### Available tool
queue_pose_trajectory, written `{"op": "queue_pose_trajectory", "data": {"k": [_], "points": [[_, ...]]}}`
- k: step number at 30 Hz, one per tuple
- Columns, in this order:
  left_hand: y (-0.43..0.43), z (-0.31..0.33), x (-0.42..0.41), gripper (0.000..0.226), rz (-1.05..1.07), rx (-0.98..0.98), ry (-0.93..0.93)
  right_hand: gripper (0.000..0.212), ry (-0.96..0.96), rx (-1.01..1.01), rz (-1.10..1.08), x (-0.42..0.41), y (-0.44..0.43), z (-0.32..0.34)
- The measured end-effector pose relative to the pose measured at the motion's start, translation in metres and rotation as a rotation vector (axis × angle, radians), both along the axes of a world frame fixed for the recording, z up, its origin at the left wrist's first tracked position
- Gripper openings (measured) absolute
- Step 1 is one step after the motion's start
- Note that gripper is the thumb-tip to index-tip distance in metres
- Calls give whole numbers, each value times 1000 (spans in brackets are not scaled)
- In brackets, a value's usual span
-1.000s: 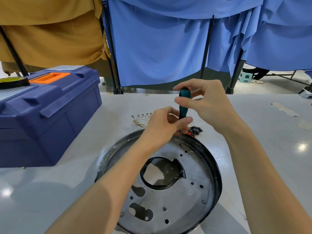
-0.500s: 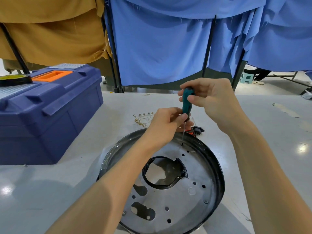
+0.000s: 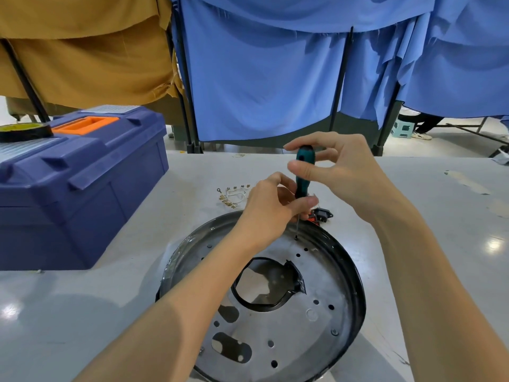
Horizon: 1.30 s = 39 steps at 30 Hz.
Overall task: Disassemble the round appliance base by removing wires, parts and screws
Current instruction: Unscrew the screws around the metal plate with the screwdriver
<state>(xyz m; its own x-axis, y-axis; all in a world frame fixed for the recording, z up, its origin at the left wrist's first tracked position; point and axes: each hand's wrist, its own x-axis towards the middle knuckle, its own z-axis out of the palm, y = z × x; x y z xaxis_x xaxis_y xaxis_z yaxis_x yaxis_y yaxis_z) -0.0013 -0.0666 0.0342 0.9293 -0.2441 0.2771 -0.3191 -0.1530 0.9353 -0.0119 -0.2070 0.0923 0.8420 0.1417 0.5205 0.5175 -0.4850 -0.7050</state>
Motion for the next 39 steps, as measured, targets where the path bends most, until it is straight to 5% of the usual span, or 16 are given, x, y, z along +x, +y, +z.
{"op": "queue_pose_trajectory", "data": {"k": [7, 12, 19, 24, 30, 35, 39], "points": [[0, 1, 1, 11, -41, 20, 10, 26, 57, 174, 33, 2, -5, 0], [0, 0, 0, 27, 36, 18, -12, 22, 7, -7, -28, 2, -1, -2], [-2, 0, 2, 14, -11, 70, -3, 28, 54, 150, -6, 3, -8, 1], [0, 0, 0, 23, 47, 72, -31, 23, 13, 7, -20, 3, 0, -2], [-2, 0, -1, 13, -48, 105, -55, 27, 40, 111, -7, 4, -5, -1], [-3, 0, -2, 33, 11, 71, -35, 23, 9, 13, -7, 4, -1, -1], [-2, 0, 1, 14, -43, 87, -40, 28, 64, 140, 8, 5, -6, -1]]}}
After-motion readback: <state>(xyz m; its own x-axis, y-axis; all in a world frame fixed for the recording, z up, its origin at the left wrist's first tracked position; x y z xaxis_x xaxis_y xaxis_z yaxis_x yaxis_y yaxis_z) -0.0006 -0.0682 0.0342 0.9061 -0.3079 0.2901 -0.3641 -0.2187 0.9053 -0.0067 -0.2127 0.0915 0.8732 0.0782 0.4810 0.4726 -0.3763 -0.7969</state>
